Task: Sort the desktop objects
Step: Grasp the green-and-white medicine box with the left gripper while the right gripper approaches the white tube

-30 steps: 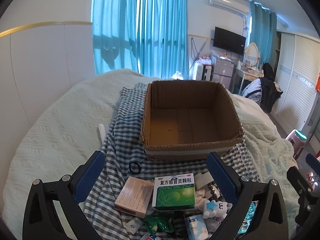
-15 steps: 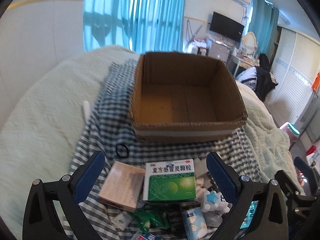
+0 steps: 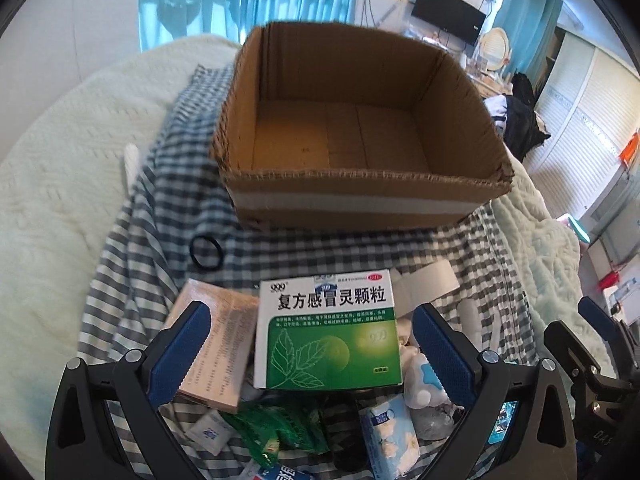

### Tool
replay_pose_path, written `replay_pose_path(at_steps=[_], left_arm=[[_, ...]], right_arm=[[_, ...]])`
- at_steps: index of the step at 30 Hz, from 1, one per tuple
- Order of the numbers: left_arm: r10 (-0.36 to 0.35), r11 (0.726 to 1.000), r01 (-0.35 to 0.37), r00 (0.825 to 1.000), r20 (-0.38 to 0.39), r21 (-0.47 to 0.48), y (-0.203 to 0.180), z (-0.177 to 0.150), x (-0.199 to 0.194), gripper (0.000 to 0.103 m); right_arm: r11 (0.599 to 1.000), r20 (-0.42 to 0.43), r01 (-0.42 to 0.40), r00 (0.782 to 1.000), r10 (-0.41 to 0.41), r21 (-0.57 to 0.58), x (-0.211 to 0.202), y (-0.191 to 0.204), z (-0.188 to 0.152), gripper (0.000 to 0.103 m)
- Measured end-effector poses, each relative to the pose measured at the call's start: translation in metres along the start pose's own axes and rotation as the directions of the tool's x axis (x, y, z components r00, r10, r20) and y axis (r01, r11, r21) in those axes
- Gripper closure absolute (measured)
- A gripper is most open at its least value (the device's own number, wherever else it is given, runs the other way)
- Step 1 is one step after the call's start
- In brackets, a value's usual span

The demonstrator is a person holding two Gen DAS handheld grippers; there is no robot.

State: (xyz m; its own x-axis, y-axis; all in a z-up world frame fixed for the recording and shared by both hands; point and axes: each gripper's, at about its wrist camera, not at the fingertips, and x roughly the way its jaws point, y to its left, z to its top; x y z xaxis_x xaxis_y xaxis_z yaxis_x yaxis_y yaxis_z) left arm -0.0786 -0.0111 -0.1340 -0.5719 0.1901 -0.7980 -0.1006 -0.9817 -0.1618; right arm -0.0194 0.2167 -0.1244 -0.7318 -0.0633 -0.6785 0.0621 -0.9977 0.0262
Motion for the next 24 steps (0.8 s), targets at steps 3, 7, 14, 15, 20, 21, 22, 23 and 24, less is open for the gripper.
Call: replay_pose_path(at_steps=[3,7,14,15,20,21,22,23,24], left_arm=[[-0.017,1.0,0.016,0.999,-0.028,-0.009,0.002,-0.002,0.01,0.0],[-0.037,0.999,0.036,0.998,-0.06,-0.012,0.002,-0.002,0.02,0.0],[-0.09,0.995,0.084,0.986,-0.141,-0.048,0.002,-0.008,0.044,0.0],[-0.092,0.995,0.086,0.985,-0.148,-0.05,0.002,-0.008,0.047,0.0],[-0.1,0.994,0.091,0.977,-0.188,-0.054,0.003,-0.014,0.064,0.0],[-0.101,0.994,0.092,0.976,-0.193,-0.056,0.003,-0.014,0.066,0.0],[-0.103,0.994,0.093,0.974,-0.201,-0.058,0.003,-0.015,0.07,0.0],[-0.104,0.994,0.094,0.973,-0.204,-0.06,0.003,-0.016,0.072,0.0],[-0.107,0.993,0.096,0.972,-0.208,-0.063,0.002,-0.016,0.074,0.0]], right_arm=[[1.0,-0.018,-0.002,1.0,0.002,-0.003,0.008,0.001,-0.003,0.006],[1.0,-0.047,-0.011,0.999,0.011,-0.003,0.02,0.001,-0.006,0.009],[1.0,-0.108,-0.015,0.994,0.015,0.003,0.041,-0.002,-0.014,0.013],[1.0,-0.117,-0.015,0.993,0.015,0.004,0.045,-0.002,-0.016,0.013],[1.0,-0.158,-0.021,0.987,0.023,0.014,0.06,-0.004,-0.023,0.019],[1.0,-0.163,-0.022,0.986,0.024,0.015,0.063,-0.004,-0.024,0.02],[1.0,-0.171,-0.024,0.985,0.027,0.019,0.066,-0.005,-0.025,0.022],[0.999,-0.175,-0.028,0.984,0.032,0.024,0.069,-0.006,-0.027,0.024],[0.999,-0.177,-0.035,0.983,0.04,0.03,0.072,-0.007,-0.028,0.025]])
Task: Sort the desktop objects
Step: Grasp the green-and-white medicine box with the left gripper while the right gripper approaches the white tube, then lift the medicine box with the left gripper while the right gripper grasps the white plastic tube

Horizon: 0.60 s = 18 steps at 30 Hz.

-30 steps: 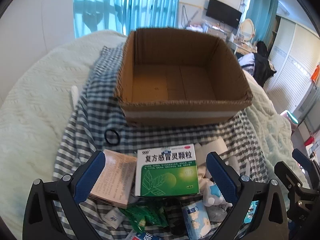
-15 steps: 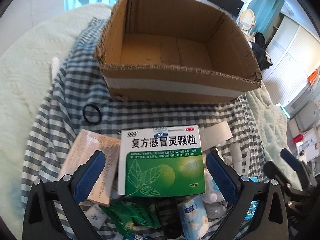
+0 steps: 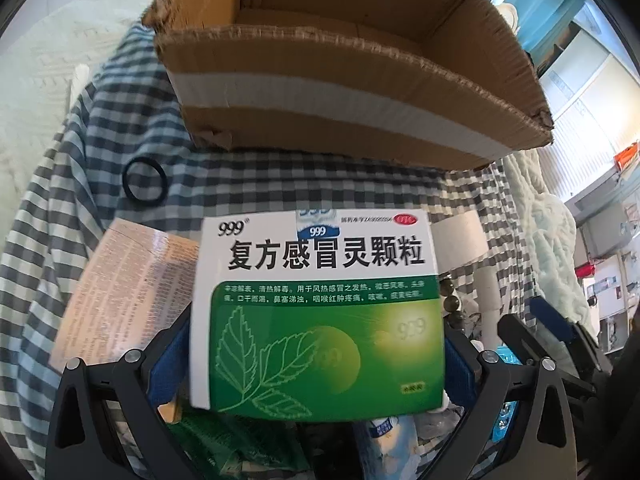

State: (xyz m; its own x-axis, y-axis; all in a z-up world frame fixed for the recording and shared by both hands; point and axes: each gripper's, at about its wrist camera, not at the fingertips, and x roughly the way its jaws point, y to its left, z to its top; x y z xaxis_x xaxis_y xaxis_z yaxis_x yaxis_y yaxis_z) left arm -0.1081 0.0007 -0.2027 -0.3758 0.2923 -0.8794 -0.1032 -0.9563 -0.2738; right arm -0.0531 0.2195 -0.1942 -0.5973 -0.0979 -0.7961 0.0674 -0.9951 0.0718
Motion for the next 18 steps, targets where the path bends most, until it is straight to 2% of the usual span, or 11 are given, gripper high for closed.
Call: replay_pose_path(at_steps=[4,6,8,11,13,15,18], left_arm=[[0.01,1.0,-0.01,1.0,-0.014,0.019,-0.003,0.001,0.009,0.0],[0.028,0.999,-0.028,1.0,-0.013,0.041,-0.006,0.0,0.013,0.0],[0.003,0.999,-0.002,1.0,-0.029,0.036,-0.004,-0.001,0.016,0.002],[0.003,0.999,-0.001,1.0,-0.028,0.041,-0.003,-0.001,0.019,0.005],[-0.004,0.999,0.005,1.0,-0.022,0.041,-0.002,-0.001,0.017,0.007],[-0.01,0.999,0.011,1.0,-0.015,0.048,0.0,-0.001,0.014,0.008],[-0.019,0.999,0.018,1.0,0.009,0.047,0.003,0.0,0.006,0.009]], right_arm=[[1.0,-0.039,-0.009,0.999,0.009,0.021,0.016,-0.006,-0.004,0.034],[1.0,-0.053,-0.01,0.999,0.011,0.028,0.021,-0.008,-0.006,0.035],[0.999,-0.061,-0.011,0.998,0.013,0.031,0.024,-0.008,-0.006,0.035],[1.0,-0.078,-0.001,0.997,0.004,0.027,0.031,-0.008,-0.008,0.036],[1.0,-0.088,0.007,0.996,-0.005,0.023,0.036,-0.008,-0.01,0.045],[1.0,-0.092,-0.005,0.996,0.007,0.023,0.038,-0.009,-0.011,0.061],[0.998,-0.09,-0.049,0.995,0.052,0.03,0.038,-0.009,-0.012,0.07]])
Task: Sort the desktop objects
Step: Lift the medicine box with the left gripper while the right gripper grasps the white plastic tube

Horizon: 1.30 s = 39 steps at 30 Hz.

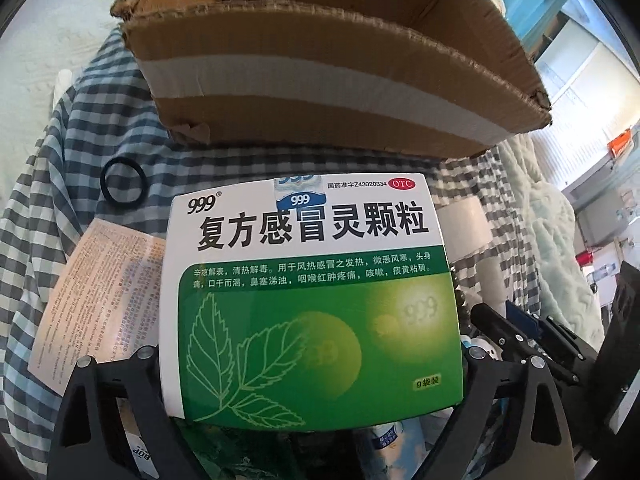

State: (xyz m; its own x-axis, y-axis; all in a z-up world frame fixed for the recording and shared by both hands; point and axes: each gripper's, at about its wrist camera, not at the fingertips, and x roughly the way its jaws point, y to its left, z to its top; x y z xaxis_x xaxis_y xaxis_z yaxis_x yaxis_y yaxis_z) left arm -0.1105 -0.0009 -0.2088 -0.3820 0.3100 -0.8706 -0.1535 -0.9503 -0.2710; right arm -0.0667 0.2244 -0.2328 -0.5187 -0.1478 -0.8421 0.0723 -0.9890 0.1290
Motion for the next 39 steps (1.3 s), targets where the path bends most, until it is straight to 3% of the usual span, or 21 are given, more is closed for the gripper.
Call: replay_pose_path(at_steps=[2,5,23,33,39], left_arm=[[0.001,1.0,-0.001,1.0,0.007,0.004,0.001,0.0,-0.003,0.009],[0.004,1.0,-0.004,1.0,0.022,0.017,0.001,0.0,-0.008,0.009],[0.032,0.998,-0.039,0.988,0.149,0.046,0.0,0.005,-0.073,0.009],[0.06,0.994,-0.084,0.96,0.274,0.074,-0.018,0.007,-0.117,0.009],[0.068,0.987,-0.115,0.93,0.36,0.111,-0.034,0.003,-0.146,0.009]], right_arm=[[1.0,0.009,0.003,1.0,-0.003,-0.004,-0.002,0.001,0.0,0.08],[1.0,0.031,-0.006,1.0,0.006,-0.009,-0.008,0.003,0.002,0.084],[0.999,0.168,-0.01,0.986,0.016,-0.037,-0.056,0.018,0.011,0.086],[0.998,0.275,-0.021,0.961,0.037,-0.063,-0.1,0.03,0.016,0.086],[0.996,0.344,-0.032,0.937,0.059,-0.084,-0.128,0.039,0.015,0.086]])
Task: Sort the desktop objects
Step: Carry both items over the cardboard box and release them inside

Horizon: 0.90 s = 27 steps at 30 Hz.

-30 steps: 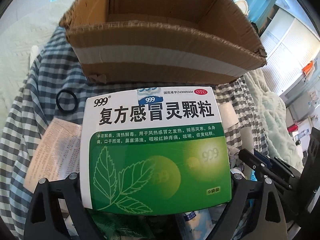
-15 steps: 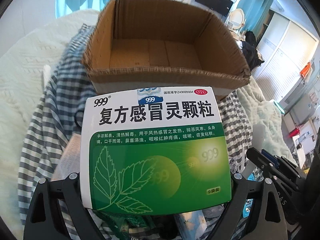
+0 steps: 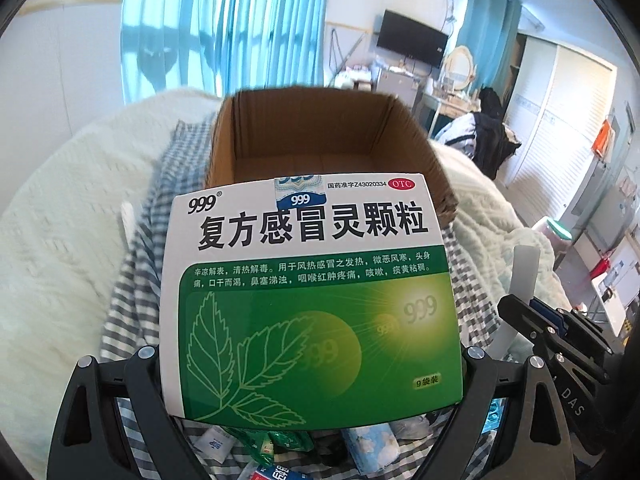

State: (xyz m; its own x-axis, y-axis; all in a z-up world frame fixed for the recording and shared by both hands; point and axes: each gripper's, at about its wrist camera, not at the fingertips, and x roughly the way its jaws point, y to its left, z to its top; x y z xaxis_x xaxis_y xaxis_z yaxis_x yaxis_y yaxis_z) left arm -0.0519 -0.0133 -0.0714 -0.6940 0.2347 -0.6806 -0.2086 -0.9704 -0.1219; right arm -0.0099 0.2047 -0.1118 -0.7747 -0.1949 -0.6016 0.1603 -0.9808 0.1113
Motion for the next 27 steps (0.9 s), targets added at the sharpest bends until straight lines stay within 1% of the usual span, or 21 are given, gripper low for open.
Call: replay_pose_path(at_steps=[4,7,11,14,17,20,23,25,26,27], left_arm=[[0.016,0.999,-0.019,0.997,0.082,0.038,-0.01,0.005,-0.023,0.009],[0.015,0.998,-0.025,0.989,0.146,0.064,-0.018,0.008,-0.039,0.009],[0.03,0.995,-0.051,0.976,0.215,0.091,-0.023,0.012,-0.055,0.009],[0.023,0.995,-0.048,0.964,0.265,0.086,-0.021,0.015,-0.065,0.009],[0.023,0.996,-0.049,0.951,0.307,0.077,-0.019,0.021,-0.072,0.009],[0.035,0.995,-0.064,0.941,0.337,0.075,-0.019,0.028,-0.076,0.009],[0.04,0.996,-0.068,0.931,0.363,0.065,-0.017,0.036,-0.081,0.009],[0.039,0.995,-0.068,0.93,0.365,0.067,-0.017,0.039,-0.084,0.009],[0.031,0.996,-0.058,0.935,0.354,0.065,-0.016,0.042,-0.083,0.009],[0.009,0.998,-0.03,0.94,0.34,0.059,-0.013,0.045,-0.082,0.009]], right_arm=[[1.0,0.058,-0.01,0.998,0.011,-0.018,-0.021,0.007,0.007,0.086],[0.999,0.094,-0.014,0.995,0.017,-0.031,-0.035,0.013,0.011,0.086],[0.999,0.159,-0.009,0.987,0.017,-0.053,-0.057,0.023,0.016,0.086],[0.997,0.203,-0.002,0.979,0.016,-0.071,-0.069,0.029,0.021,0.086],[0.996,0.226,-0.013,0.974,0.032,-0.085,-0.076,0.035,0.026,0.086],[0.995,0.242,-0.026,0.969,0.049,-0.097,-0.081,0.04,0.032,0.086],[0.993,0.272,-0.031,0.96,0.062,-0.118,-0.088,0.047,0.04,0.086],[0.991,0.293,-0.035,0.953,0.072,-0.132,-0.094,0.051,0.047,0.086],[0.989,0.302,-0.037,0.95,0.078,-0.14,-0.098,0.053,0.051,0.086],[0.988,0.313,-0.036,0.946,0.081,-0.149,-0.1,0.055,0.055,0.086]])
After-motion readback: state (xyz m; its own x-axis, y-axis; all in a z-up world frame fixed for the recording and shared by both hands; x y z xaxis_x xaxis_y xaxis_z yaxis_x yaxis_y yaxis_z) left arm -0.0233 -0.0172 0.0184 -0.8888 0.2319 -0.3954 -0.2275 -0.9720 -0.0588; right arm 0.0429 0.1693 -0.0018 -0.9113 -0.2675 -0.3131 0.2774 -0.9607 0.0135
